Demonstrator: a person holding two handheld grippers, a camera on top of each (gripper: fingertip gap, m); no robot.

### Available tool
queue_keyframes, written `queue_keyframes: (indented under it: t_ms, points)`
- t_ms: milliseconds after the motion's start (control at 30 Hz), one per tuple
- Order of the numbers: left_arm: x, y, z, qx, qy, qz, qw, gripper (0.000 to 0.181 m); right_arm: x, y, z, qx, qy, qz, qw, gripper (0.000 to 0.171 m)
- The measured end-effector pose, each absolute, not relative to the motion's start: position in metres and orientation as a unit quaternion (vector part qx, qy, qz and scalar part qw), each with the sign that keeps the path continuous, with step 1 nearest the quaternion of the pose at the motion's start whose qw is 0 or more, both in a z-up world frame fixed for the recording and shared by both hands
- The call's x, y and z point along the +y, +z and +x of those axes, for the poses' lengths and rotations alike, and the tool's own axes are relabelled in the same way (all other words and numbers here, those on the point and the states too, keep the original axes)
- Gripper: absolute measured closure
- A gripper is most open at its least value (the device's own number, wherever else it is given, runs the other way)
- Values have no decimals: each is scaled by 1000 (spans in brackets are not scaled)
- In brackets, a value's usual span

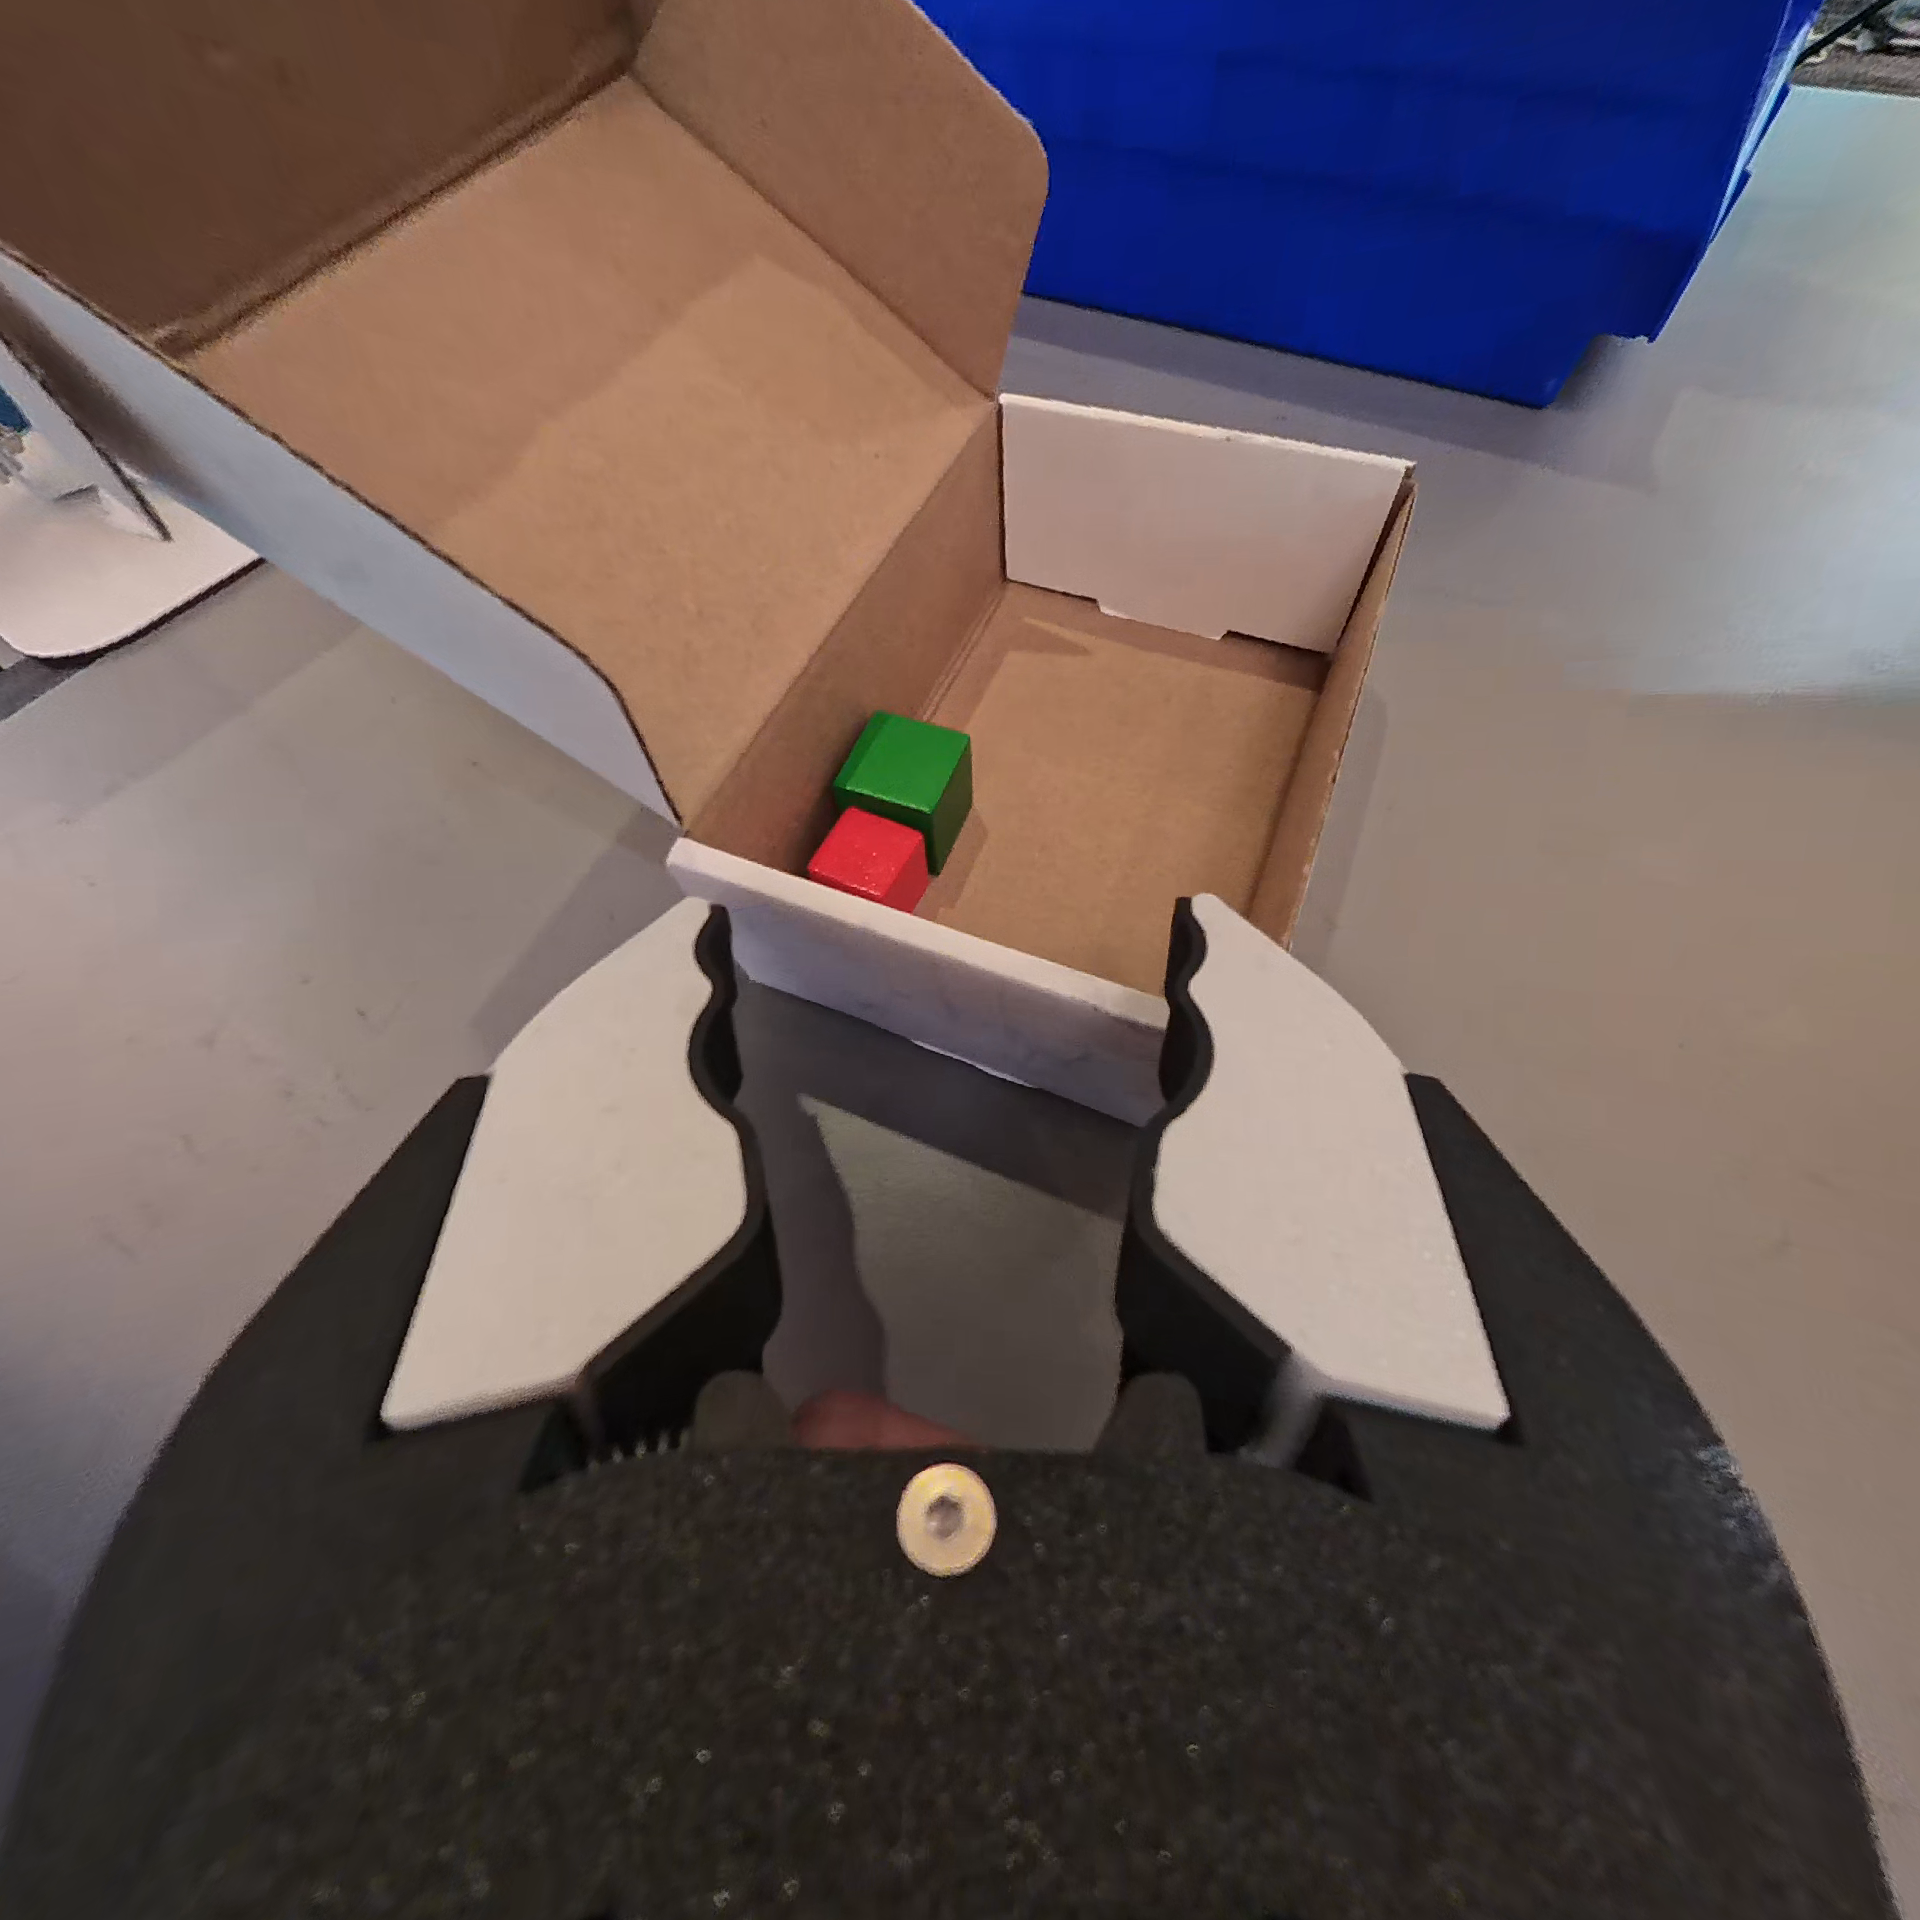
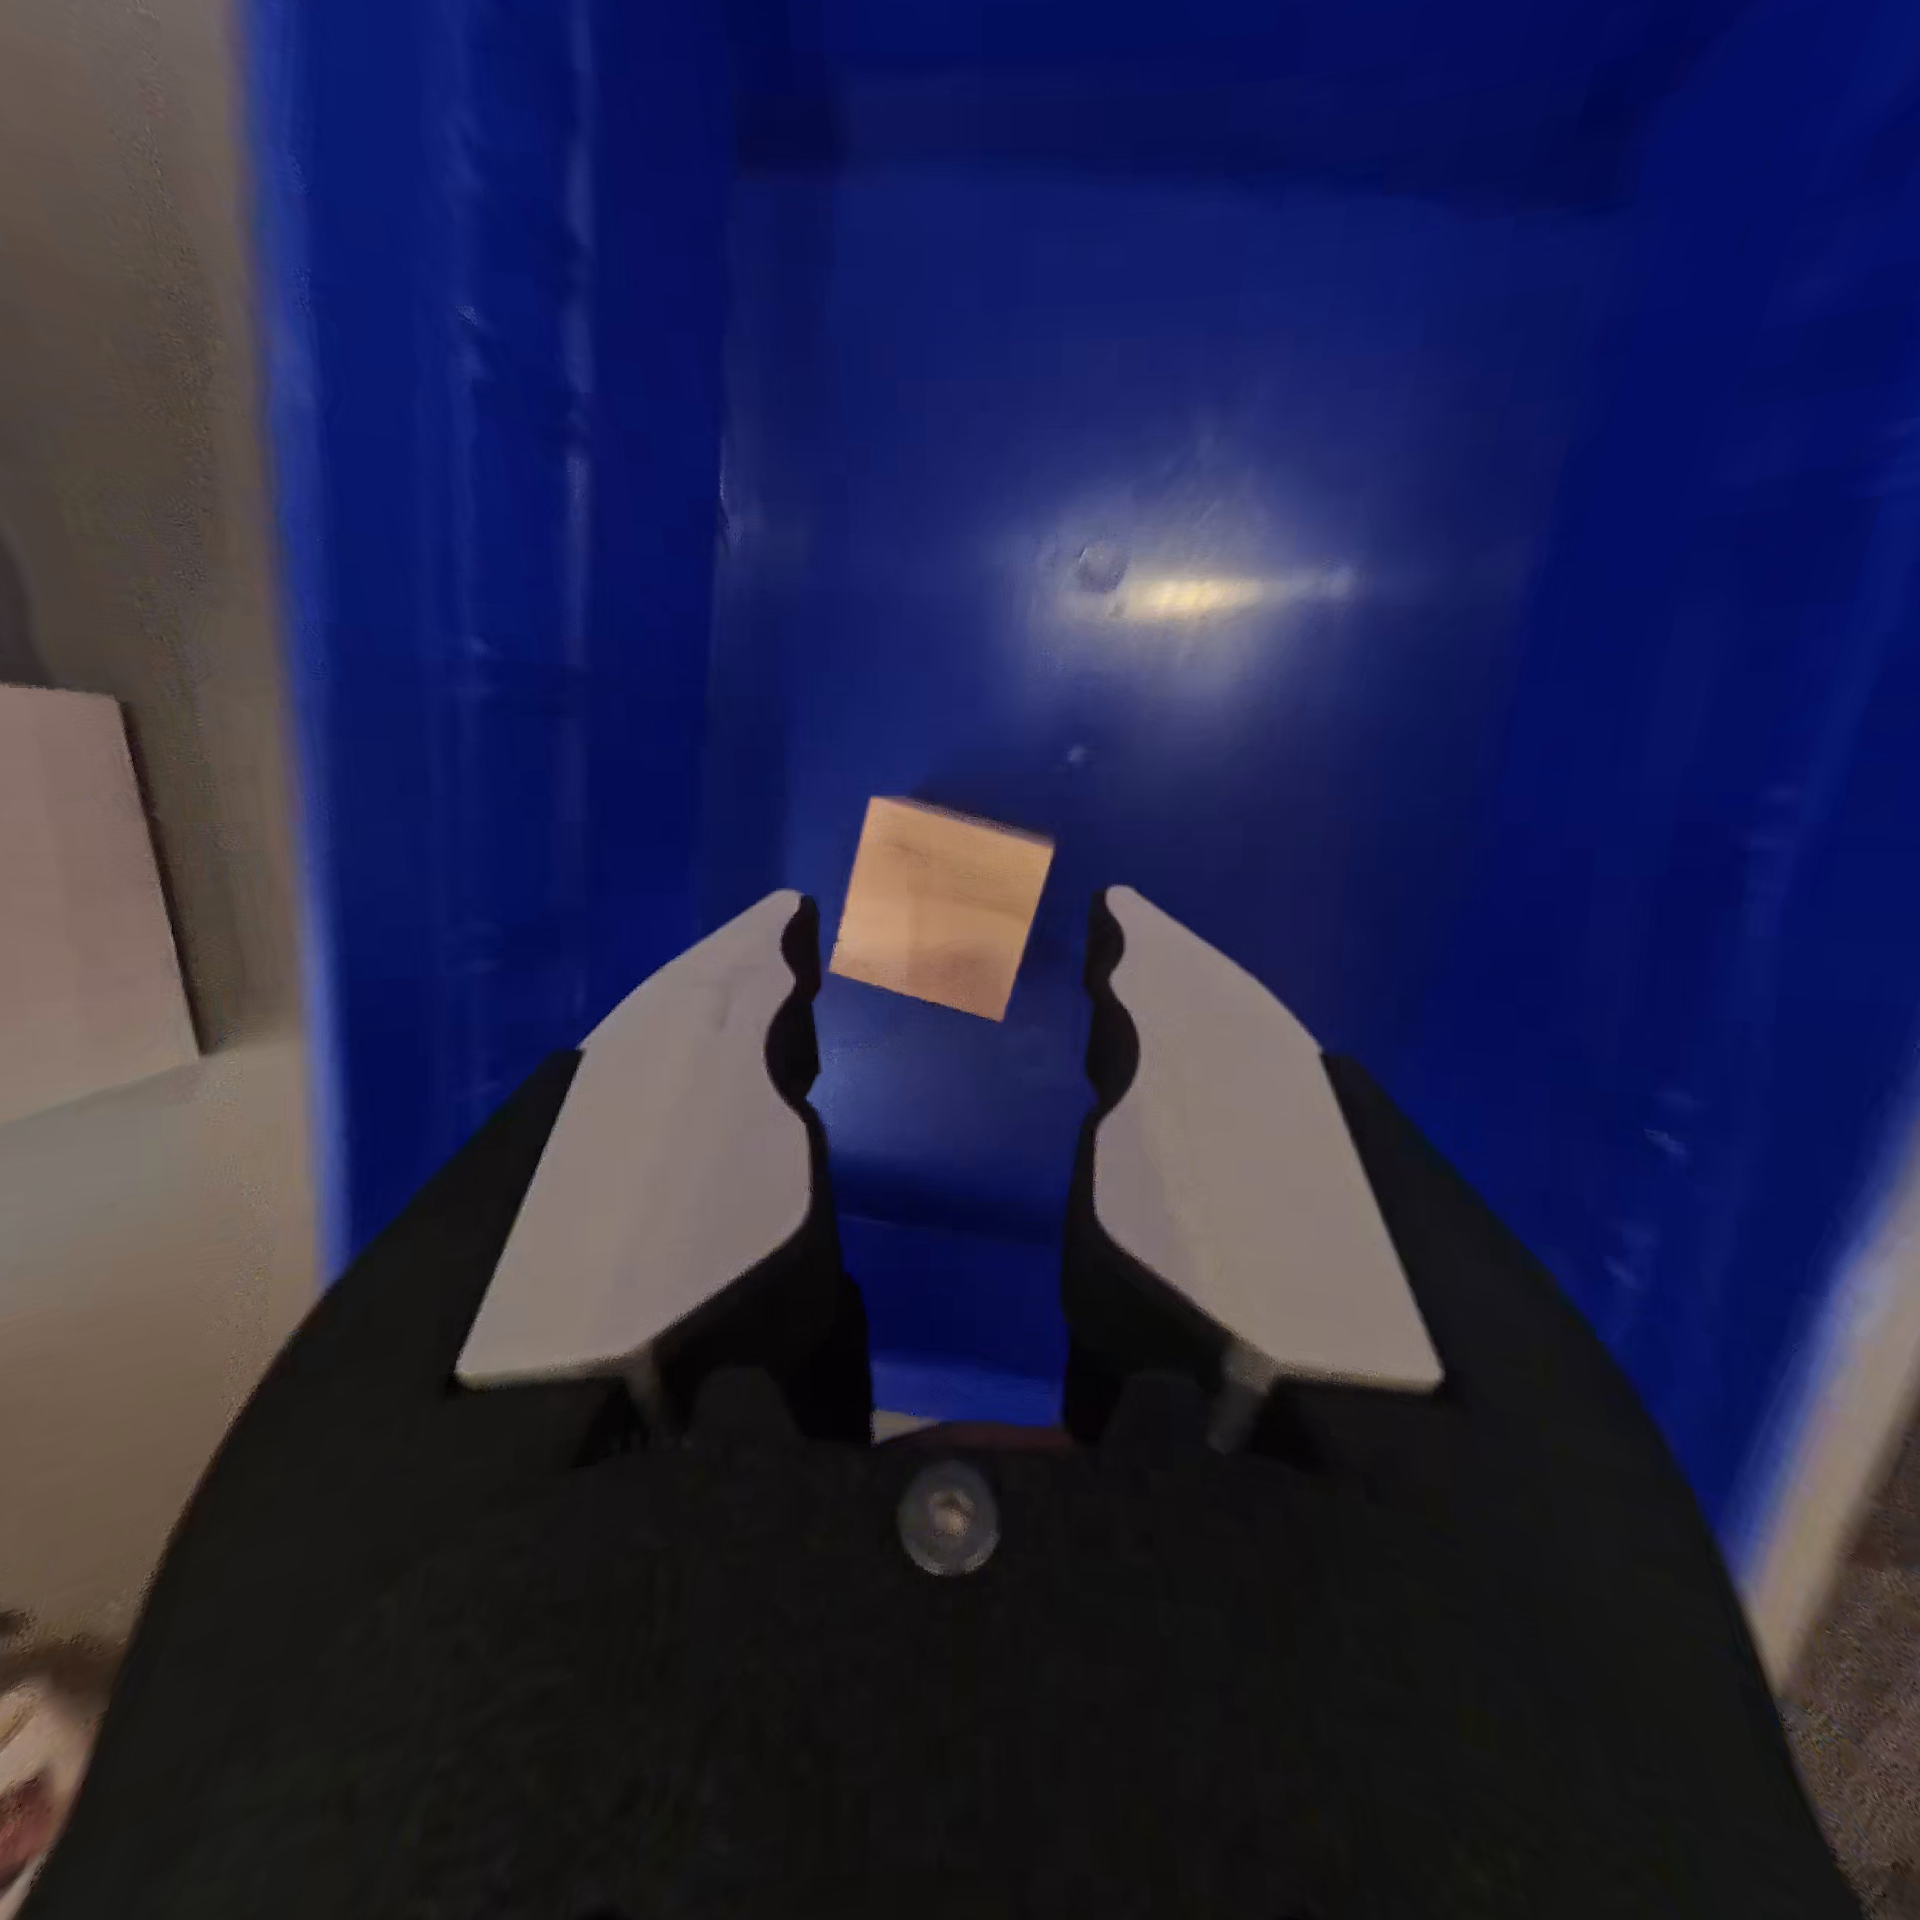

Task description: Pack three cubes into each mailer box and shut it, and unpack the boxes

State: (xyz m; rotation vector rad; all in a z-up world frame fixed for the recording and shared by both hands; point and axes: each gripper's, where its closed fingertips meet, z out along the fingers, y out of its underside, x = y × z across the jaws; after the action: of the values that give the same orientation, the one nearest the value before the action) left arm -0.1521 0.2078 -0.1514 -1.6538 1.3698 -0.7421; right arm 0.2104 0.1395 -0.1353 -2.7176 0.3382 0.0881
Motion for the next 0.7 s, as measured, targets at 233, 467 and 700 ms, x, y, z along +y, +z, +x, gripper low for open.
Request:
queue_keyframes:
  t_ms: [233,467,700]
  points:
    - [205,-151,-150,551,-293,-656,426,105,179,-48,-6,-36,138,-913,381,127]
    - [206,-151,-149,545,-288,-660,430,104,222,-151,-115,-87,127,-961,231,125]
    - [206,-152,-149,539,-286,-667,427,104,239,-173,-105,-65,76,-975,198,126]
